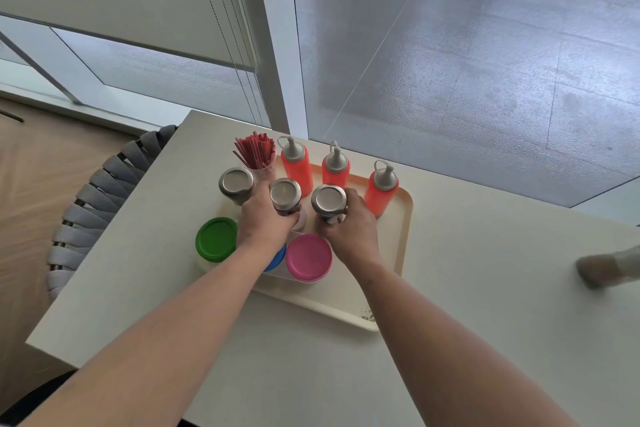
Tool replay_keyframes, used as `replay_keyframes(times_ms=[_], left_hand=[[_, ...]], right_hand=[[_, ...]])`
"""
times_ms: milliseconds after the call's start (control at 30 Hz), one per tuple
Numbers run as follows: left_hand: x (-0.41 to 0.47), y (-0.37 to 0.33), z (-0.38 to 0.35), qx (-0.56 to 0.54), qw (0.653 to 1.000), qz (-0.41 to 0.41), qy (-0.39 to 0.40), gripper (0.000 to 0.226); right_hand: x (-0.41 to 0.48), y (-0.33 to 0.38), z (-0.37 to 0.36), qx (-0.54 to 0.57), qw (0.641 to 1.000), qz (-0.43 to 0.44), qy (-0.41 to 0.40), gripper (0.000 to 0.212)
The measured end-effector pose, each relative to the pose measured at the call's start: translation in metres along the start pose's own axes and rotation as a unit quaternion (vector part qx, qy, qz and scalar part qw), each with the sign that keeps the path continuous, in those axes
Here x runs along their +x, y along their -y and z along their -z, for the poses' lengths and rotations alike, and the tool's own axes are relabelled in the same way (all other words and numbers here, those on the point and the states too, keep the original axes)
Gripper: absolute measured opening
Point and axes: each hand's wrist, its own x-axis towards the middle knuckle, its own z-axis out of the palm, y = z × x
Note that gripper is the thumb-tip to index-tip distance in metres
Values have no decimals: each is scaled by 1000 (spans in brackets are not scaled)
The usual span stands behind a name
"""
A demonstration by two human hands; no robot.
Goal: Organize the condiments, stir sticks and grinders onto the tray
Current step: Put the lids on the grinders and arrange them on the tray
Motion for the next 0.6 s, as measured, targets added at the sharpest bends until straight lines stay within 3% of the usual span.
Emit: replay_keyframes(times_ms=[367, 600], left_hand=[[-14, -8, 12, -31, 1000, -7, -2, 75], [-43, -17, 30, 34, 997, -58, -41, 95]], right_hand=[[-12, -8, 15, -5, 1000, -5, 23, 65], [-33, -13, 45, -23, 1000, 6, 18, 75]])
